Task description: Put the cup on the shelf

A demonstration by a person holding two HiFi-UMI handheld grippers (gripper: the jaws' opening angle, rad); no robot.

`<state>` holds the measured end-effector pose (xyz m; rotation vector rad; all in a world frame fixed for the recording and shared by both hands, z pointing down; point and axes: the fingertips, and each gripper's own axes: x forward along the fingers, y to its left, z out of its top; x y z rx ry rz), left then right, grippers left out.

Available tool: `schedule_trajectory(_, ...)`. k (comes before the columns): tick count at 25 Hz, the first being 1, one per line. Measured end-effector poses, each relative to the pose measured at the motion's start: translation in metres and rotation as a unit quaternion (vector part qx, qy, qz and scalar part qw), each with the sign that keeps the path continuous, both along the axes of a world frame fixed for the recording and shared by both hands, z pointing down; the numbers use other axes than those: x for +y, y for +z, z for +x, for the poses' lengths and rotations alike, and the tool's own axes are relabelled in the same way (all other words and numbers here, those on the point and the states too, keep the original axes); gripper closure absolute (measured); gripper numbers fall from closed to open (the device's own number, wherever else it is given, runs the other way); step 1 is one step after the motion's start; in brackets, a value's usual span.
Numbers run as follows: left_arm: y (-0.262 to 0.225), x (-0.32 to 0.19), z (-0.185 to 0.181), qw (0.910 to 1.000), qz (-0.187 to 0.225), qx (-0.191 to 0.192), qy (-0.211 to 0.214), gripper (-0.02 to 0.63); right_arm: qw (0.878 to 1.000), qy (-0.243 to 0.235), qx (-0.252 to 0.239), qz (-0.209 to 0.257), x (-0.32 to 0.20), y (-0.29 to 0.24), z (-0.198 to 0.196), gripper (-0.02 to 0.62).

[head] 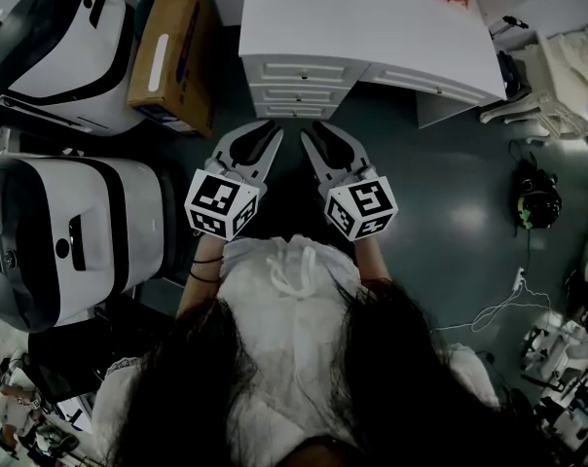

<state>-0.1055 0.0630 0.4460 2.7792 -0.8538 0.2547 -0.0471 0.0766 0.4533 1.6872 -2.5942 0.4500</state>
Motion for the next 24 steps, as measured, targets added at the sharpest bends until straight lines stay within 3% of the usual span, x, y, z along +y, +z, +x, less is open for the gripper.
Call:
schedule_trajectory(15, -0.005, -0.001, -0.003, 1.0, 0.007, 0.002, -0.001, 0.545, 1.0, 0.0, 0.011, -0.002, 0.004, 0.0, 0.0, 0.488)
schedule_trajectory(24, -0.018, -0.049, -0.033, 0.9987, 0.036, -0.001, -0.036, 0.545, 1.0, 0.013, 0.018, 0.015, -0.013, -0.006, 0.003, 0.488)
